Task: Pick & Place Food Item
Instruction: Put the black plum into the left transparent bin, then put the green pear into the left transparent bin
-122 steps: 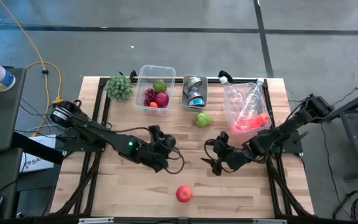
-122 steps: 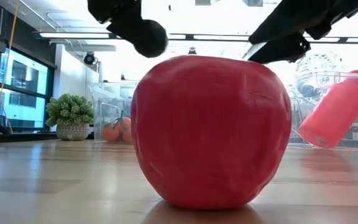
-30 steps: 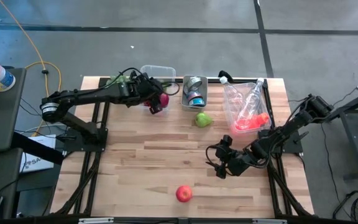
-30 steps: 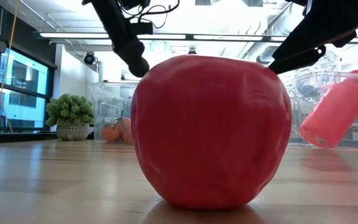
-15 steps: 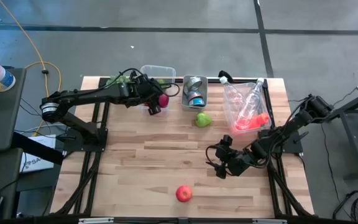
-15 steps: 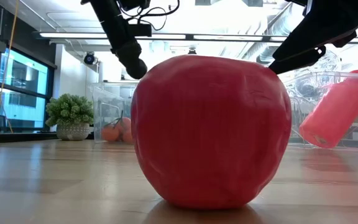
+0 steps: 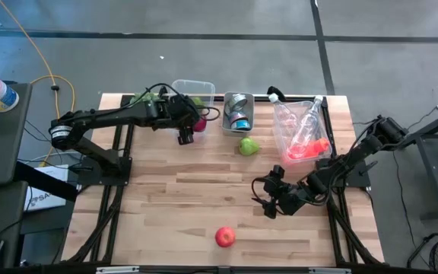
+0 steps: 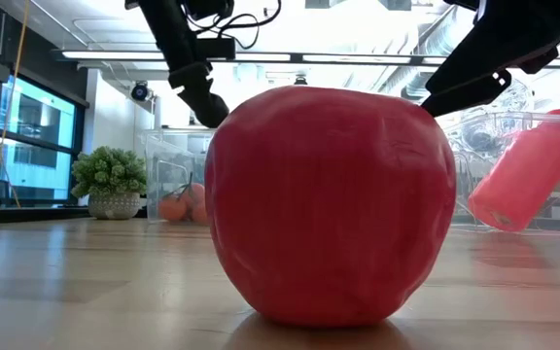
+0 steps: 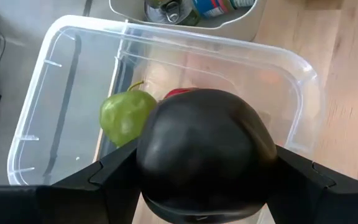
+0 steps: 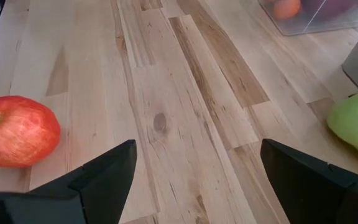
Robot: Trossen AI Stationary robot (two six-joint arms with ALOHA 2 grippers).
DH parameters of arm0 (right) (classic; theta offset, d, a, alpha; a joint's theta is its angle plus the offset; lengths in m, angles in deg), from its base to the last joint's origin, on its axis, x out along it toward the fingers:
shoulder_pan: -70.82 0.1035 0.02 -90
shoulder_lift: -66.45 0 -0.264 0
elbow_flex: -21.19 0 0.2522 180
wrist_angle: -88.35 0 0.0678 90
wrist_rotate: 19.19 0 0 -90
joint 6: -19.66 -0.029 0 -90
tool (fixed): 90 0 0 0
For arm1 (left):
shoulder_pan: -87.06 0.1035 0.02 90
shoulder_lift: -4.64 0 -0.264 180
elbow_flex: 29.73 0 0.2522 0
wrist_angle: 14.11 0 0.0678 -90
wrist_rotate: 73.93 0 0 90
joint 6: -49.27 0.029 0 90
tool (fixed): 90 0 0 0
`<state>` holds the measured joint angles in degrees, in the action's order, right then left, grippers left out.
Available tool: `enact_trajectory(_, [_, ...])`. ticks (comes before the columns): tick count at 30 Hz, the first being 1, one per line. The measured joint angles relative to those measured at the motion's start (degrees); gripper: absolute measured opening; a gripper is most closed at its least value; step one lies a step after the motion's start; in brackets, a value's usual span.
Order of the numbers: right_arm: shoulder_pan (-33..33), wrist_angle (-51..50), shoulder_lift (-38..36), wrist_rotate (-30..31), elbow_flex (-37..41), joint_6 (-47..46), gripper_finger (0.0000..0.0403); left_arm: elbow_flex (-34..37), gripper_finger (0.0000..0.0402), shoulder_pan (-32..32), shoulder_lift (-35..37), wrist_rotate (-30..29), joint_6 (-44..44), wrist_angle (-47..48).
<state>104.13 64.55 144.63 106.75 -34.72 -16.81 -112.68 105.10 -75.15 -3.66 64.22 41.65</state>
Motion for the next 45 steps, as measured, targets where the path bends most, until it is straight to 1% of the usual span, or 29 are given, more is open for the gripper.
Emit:
enact_trajectory(6, [-0.42,0.07,0.00,0.08,0.00,-0.02,0.0333,0.00,0.0267,-0.02,0.00,-0.31,-1.50,0.31])
enact_trajectory(9, [-0.43,0.07,0.00,0.09,0.00,0.00,0.0333,0.00,0.0279,-0.01,0.00,-1.59,-1.17,0.54])
enact_trajectory(13, [-0.43,0.02,0.00,0.09,0.00,0.00,0.0333,0.00,0.0316,0.00,0.00,-1.62,-0.82,0.55])
enact_trajectory(18, [-0.43,-0.02,0.00,0.09,0.00,0.05,0.0333,0.00,0.0379,-0.02,0.00,-1.62,0.04,0.48])
enact_trajectory(20, [-0.43,-0.04,0.00,0.00,0.00,0.06,0.0333,0.00,0.0394,-0.02,0.00,-1.64,0.48,0.46])
enact_trajectory(26, [-0.73,0.25,0.00,-0.02,0.00,1.92,0.0333,0.00,0.0390,-0.60,0.10,-1.69,-0.13,0.46])
enact_trajectory(32, [-0.80,1.44,0.00,-0.51,-0.02,1.99,0.0333,0.00,0.0389,-4.77,1.28,-1.75,0.11,0.44])
enact_trajectory(35, [-0.80,1.67,-0.02,-0.52,-0.02,1.99,0.0333,0.00,0.0389,-6.52,2.12,-1.79,2.44,0.48])
enact_trajectory(38, [-0.80,2.08,-0.02,-0.54,-0.02,1.62,0.0333,0.00,0.0389,-7.66,3.23,-3.47,3.84,0.44])
enact_trajectory(41, [-0.80,2.90,-0.02,-0.55,-0.02,0.02,0.0333,0.00,0.0389,-7.87,4.10,-5.62,1.27,0.48])
enact_trajectory(43, [-0.80,3.97,-0.02,-0.55,-0.02,-1.33,0.0333,0.00,0.0389,-7.83,4.54,-5.75,-0.36,0.48])
enact_trajectory(45, [-0.80,4.97,-0.02,-0.56,-0.02,-2.37,0.0333,0.00,0.0389,-7.82,4.62,-5.66,-0.23,0.82])
